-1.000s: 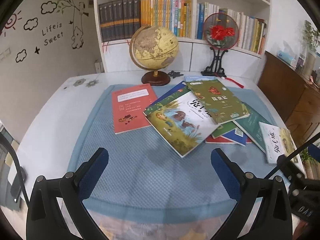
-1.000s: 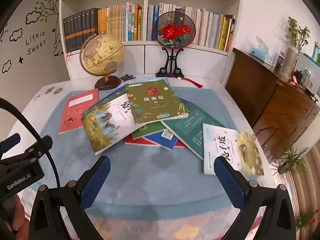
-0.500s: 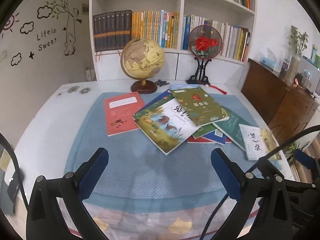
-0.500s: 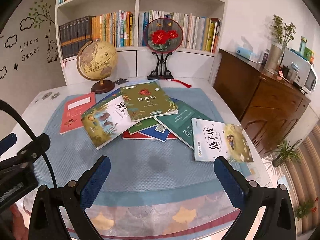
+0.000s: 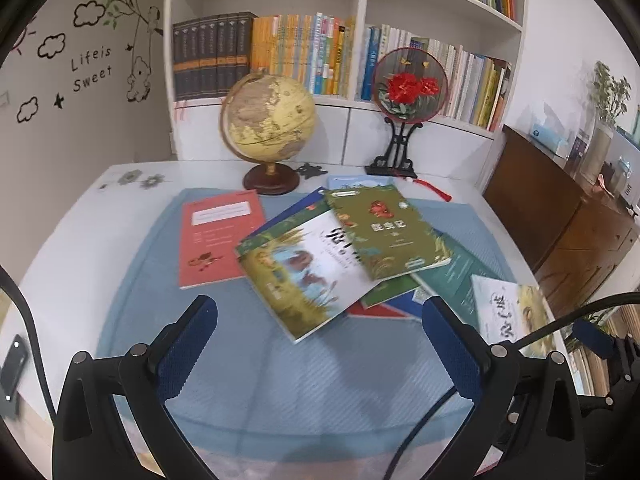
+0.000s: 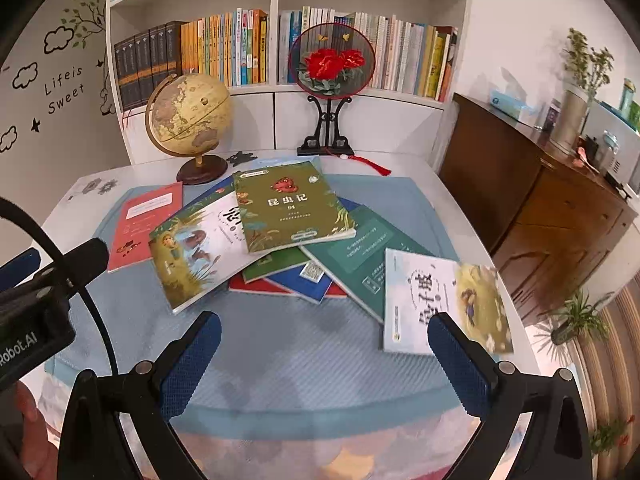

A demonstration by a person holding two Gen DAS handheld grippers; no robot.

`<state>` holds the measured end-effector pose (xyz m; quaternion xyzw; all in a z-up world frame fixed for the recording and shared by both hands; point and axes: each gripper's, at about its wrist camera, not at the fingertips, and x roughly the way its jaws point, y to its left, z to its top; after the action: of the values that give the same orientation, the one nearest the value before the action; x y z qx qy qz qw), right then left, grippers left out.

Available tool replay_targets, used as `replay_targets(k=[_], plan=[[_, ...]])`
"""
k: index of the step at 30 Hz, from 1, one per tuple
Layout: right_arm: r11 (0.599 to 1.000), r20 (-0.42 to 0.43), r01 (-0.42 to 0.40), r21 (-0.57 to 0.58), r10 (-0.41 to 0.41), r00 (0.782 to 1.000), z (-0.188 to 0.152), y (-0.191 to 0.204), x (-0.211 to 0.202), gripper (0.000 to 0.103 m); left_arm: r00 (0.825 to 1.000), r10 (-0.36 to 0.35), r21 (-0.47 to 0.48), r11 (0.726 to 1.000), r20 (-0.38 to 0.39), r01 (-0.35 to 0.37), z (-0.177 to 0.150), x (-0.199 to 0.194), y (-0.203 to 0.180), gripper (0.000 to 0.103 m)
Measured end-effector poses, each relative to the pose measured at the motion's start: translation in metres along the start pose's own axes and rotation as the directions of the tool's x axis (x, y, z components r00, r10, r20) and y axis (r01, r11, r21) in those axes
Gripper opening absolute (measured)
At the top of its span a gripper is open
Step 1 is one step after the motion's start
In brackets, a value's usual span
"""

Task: Organize books

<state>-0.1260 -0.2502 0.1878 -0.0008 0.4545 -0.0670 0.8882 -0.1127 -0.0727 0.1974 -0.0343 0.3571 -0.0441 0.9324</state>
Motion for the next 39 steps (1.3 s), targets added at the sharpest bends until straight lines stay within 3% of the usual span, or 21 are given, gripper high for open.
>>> replay_targets(k=[10,19,32,39], plan=[[0.999,-0.028,-0.034,-0.031,0.034,0.999,0.028,-0.022,0.041,0.103,0.999,0.031,-0.008,0.999,-0.032,-0.032,0.020,0.035,-0.030,0.102],[0.999,-0.055,-0.023,-0.026,0.021,0.998,0.045,-0.054,0.079,0.103,0.993,0.088,-0.014,0.996,-0.073,-0.089,0.036,0.068,-0.020,0.102],[0.994,-0.113,-0.111,-0.015,0.109,0.988,0.076,-0.076,0.140,0.103,0.990,0.075,-0.032,0.996,-0.118,-0.079,0.060,0.116,-0.019,0.102],[0.980,-0.147,-0.197,-0.007,0.194,0.970,0.093,-0.080,0.176,0.103,0.985,0.068,-0.043,0.996,-0.159,-0.076,0.065,0.152,-0.023,0.102]])
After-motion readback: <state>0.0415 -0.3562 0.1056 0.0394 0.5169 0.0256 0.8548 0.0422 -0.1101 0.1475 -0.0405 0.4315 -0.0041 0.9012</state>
